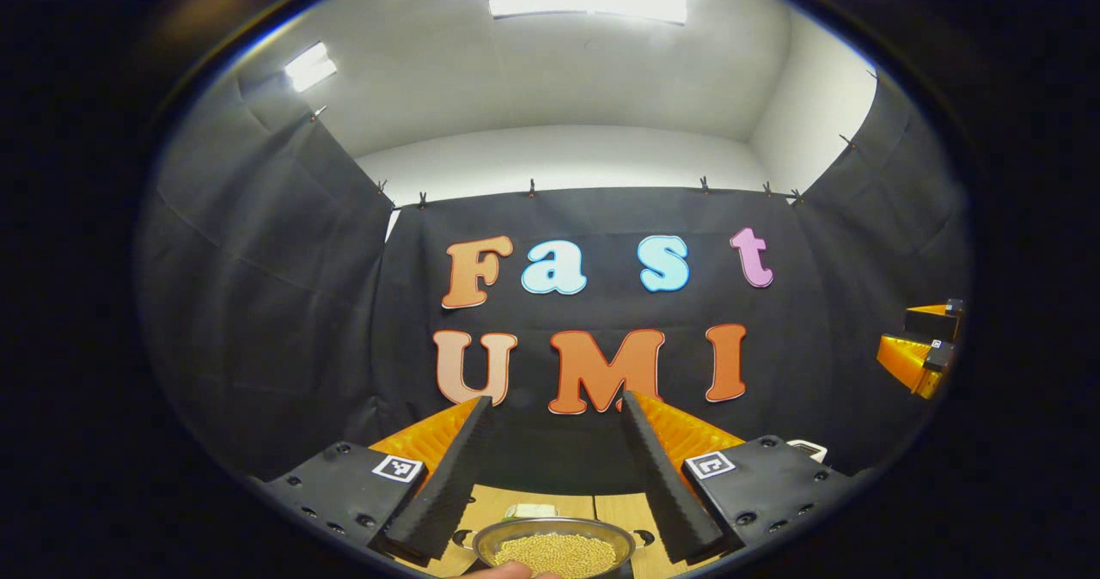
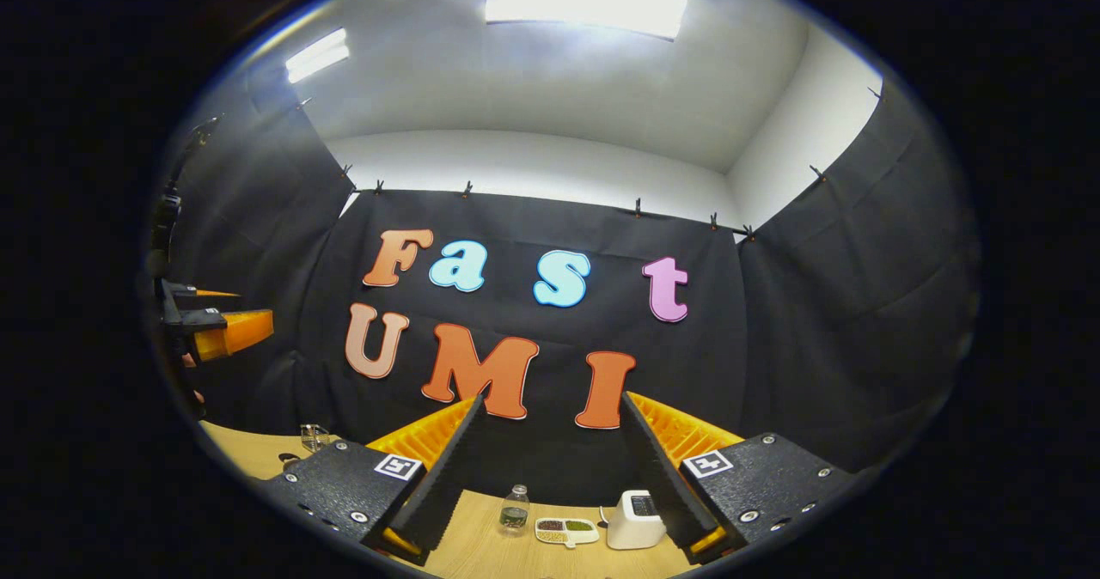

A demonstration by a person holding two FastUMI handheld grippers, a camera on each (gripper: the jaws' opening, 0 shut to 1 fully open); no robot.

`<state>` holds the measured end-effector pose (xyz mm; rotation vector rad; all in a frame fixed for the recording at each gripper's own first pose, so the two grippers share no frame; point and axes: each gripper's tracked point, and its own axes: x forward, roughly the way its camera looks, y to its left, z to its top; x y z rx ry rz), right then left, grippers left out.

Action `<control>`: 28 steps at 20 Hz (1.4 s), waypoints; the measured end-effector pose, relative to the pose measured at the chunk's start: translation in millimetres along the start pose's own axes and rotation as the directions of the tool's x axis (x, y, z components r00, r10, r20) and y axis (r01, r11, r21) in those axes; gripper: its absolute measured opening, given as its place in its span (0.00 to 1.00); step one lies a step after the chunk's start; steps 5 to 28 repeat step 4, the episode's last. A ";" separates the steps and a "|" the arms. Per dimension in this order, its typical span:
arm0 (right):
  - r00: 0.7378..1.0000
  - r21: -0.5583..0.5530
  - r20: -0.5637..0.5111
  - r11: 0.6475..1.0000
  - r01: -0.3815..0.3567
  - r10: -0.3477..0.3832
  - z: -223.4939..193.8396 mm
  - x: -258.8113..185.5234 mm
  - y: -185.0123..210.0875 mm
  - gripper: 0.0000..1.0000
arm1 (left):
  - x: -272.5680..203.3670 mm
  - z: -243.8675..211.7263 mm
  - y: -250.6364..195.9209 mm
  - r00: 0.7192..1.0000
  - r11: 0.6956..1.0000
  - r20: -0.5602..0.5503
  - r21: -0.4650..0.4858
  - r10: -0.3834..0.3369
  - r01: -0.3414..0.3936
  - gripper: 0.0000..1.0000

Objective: First push the handle of the pot to place it horizontally, then grasp the pot with both hands and set it on the induction cooktop.

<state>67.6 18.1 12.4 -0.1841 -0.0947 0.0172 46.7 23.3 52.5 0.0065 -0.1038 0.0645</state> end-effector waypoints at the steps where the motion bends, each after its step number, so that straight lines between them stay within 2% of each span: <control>1: 1.000 0.001 -0.001 1.000 -0.004 0.004 -1.1 -0.7 0.9 0.95 | 1.3 1.8 0.0 1.000 1.000 0.005 -0.004 -0.004 0.004 0.95; 2: 1.000 -0.001 -0.011 1.000 -0.002 0.002 -3.6 0.6 0.8 0.95 | 0.9 3.8 1.6 1.000 1.000 0.006 -0.005 -0.007 0.007 0.99; 4: 1.000 -0.007 -0.030 1.000 0.008 -0.008 -5.6 1.5 -1.2 0.96 | 1.0 1.0 2.9 1.000 1.000 -0.001 -0.012 -0.012 0.012 0.92; 28: 1.000 -0.007 -0.030 1.000 0.008 -0.008 -5.6 1.5 -1.2 0.96 | 1.0 1.0 2.9 1.000 1.000 -0.001 -0.012 -0.012 0.012 0.92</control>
